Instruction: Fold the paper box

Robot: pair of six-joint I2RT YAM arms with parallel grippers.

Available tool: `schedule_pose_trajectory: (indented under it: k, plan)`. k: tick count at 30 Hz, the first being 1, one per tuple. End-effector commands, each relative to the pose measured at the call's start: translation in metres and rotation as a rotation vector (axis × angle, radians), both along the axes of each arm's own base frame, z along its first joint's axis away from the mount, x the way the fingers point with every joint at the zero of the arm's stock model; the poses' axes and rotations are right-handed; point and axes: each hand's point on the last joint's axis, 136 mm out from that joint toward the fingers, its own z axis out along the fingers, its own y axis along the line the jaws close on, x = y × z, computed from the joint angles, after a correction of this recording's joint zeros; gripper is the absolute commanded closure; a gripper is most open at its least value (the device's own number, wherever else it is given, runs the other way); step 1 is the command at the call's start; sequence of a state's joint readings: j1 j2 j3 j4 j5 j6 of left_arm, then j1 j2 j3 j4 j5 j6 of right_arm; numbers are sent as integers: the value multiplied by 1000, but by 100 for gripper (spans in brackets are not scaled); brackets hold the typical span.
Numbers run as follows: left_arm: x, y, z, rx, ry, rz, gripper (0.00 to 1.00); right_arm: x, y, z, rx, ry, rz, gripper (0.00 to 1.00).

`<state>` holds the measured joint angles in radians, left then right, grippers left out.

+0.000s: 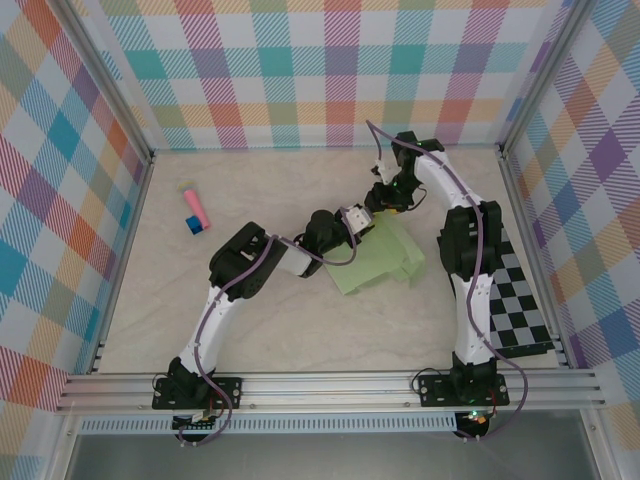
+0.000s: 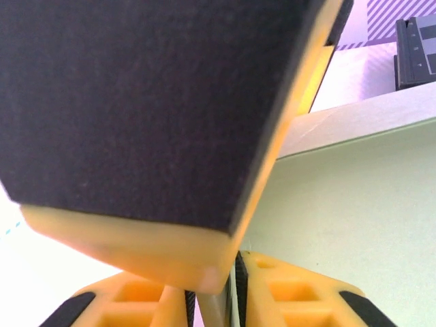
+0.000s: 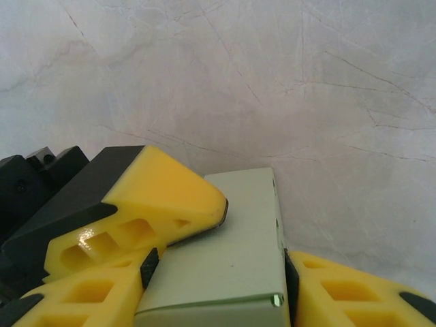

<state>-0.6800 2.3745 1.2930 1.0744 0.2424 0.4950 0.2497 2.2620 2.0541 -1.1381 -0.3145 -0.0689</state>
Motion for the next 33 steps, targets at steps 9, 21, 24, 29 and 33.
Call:
schedule_pose_trajectory:
  k: [9,21,24,29,33]
  plan:
    - [-20,4,17,-43,-13,-73,40,-4,5,19,49,-25,-12,58]
    - [-41,44,109,-123,40,-59,38,14,-2,83,294,-68,-234,58]
    - [-35,62,142,-147,68,0,38,20,-5,85,337,-71,-326,58]
    - [-20,105,195,-157,185,235,36,25,-6,70,393,-52,-480,57]
    - [-28,135,216,-124,265,306,35,27,2,59,443,-31,-501,57]
